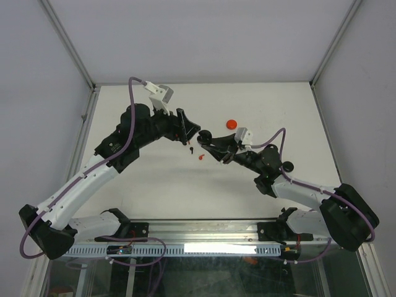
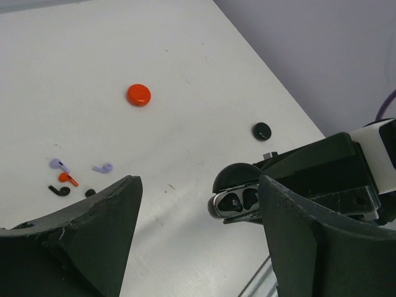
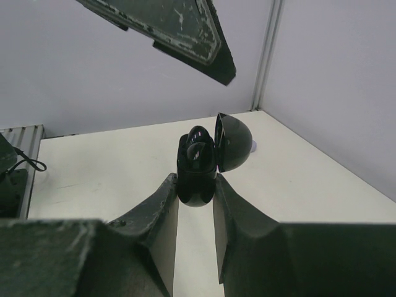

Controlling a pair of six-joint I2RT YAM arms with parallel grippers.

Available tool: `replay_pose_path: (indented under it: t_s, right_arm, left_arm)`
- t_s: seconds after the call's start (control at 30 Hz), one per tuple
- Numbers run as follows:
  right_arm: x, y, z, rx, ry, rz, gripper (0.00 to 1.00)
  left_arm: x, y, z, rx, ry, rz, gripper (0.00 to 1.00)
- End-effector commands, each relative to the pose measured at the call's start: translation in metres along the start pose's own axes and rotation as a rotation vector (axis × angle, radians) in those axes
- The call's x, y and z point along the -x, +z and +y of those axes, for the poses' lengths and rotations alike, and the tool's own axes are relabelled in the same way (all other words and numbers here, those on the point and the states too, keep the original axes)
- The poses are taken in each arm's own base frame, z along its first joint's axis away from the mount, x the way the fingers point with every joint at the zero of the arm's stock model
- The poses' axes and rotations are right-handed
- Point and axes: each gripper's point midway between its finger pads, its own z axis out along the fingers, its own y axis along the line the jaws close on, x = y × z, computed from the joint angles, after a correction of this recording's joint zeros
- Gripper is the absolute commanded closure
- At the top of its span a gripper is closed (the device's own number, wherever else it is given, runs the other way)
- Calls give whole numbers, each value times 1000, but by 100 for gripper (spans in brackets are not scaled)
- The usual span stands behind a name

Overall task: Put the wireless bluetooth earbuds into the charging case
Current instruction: Place the earbud in the charging case, then close the charging case.

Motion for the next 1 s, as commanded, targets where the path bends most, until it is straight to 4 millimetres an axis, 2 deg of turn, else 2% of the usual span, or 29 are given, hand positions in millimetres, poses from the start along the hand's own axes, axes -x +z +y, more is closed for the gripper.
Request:
replay_pose_path:
  t_s: [0.0,0.23,0.47,0.73,0.97]
  right_arm:
    - [40,13,14,96,-2,-98,100]
    - [44,17,19,133,37,-113,100]
    - [42,18,23,169,86,-114,100]
    - [33,12,17,164,164,-90,100]
    - [23,8,24,218,219,-47,100]
  left_arm:
    - [6,-5,-29,-227,-65,5,22]
    - [-12,3,-40,-360,-101,82,19]
    - [-19,-5,-61,-525,-90,105,20]
    - [-15,-20,-74,-614,-45,86,23]
    - [-10,-31,-80,-659,5,60,23]
